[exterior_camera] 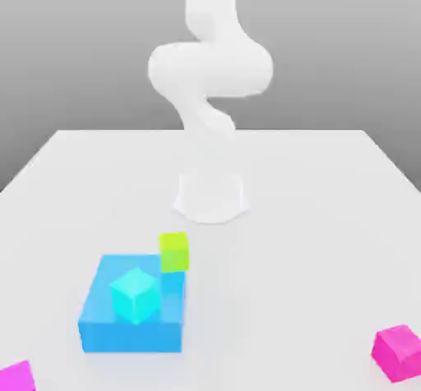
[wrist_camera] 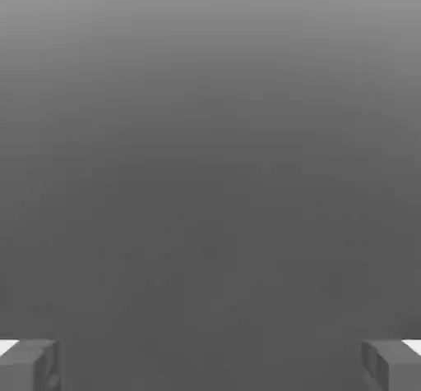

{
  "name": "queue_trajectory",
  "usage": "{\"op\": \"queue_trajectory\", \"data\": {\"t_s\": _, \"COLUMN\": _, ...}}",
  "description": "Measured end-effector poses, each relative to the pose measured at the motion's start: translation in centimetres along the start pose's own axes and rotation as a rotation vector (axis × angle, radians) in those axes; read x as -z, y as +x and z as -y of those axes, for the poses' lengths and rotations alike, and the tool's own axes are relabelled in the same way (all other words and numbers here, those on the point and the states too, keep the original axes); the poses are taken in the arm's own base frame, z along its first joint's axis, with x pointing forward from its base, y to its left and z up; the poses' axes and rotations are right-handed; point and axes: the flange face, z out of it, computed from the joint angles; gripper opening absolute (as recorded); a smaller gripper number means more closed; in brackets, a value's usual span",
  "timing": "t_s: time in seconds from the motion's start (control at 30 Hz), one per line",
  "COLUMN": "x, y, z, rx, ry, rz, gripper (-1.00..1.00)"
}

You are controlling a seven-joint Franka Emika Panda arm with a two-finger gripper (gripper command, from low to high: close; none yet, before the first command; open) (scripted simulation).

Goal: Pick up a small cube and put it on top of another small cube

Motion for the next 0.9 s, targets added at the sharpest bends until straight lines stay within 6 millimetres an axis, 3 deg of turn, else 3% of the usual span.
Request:
{"op": "queue_trajectory", "data": {"t_s": 0.2, "x": -10.7, "y": -3.8, "z": 3.6, "rx": 0.354, "ry": -0.077, "rz": 0.134, "gripper": 0.0}}
{"op": "queue_trajectory", "data": {"t_s": 0.4, "x": -20.5, "y": -9.9, "z": 5.8, "rx": 0.703, "ry": -0.099, "rz": 0.29, "gripper": 0.0}}
{"op": "queue_trajectory", "data": {"t_s": 0.53, "x": -26.4, "y": -15.1, "z": 6.5, "rx": 0.933, "ry": -0.083, "rz": 0.403, "gripper": 0.0}}
{"op": "queue_trajectory", "data": {"t_s": 0.67, "x": -31.4, "y": -21.7, "z": 6.9, "rx": 1.172, "ry": -0.032, "rz": 0.523, "gripper": 0.0}}
{"op": "queue_trajectory", "data": {"t_s": 0.9, "x": -38.7, "y": -32.9, "z": 4.9, "rx": 1.532, "ry": 0.104, "rz": 0.736, "gripper": 0.0}}
